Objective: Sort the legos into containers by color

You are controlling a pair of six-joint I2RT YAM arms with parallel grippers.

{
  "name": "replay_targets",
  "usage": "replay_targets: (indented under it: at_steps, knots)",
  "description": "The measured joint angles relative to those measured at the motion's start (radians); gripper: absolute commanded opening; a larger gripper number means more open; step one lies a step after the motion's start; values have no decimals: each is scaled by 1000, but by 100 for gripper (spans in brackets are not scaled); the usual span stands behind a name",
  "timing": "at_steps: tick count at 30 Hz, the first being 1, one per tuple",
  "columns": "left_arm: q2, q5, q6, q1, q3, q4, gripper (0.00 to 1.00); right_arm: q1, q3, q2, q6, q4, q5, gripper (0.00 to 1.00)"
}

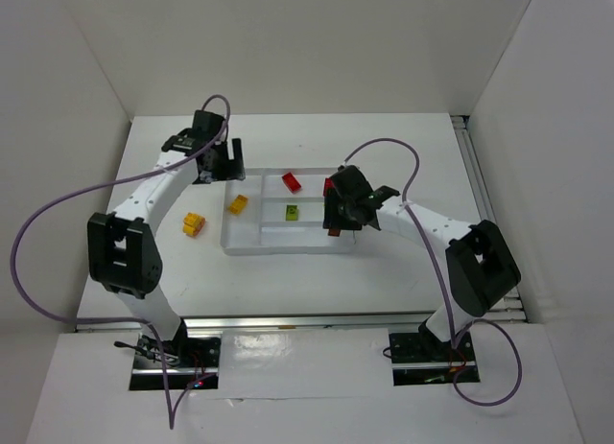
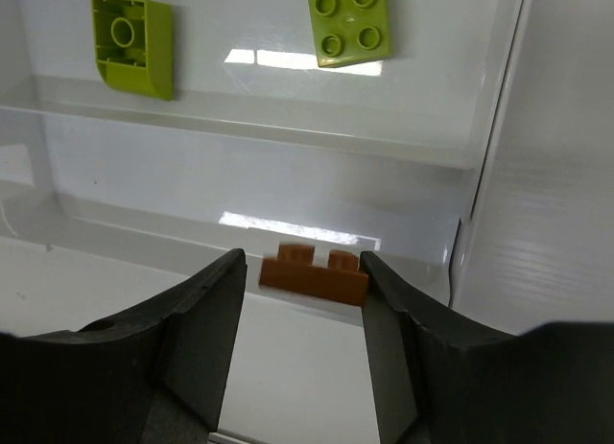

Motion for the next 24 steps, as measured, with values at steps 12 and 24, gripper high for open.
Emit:
replay_targets:
  at_steps: [12,24]
  knots:
    - [-69,-129,-58,88,-117,-175,96,10,3,27,-24,-1,50,68]
    - [-128,-157,-52,158,-221,-177,89,11,41,-46,-57,-17,122,70]
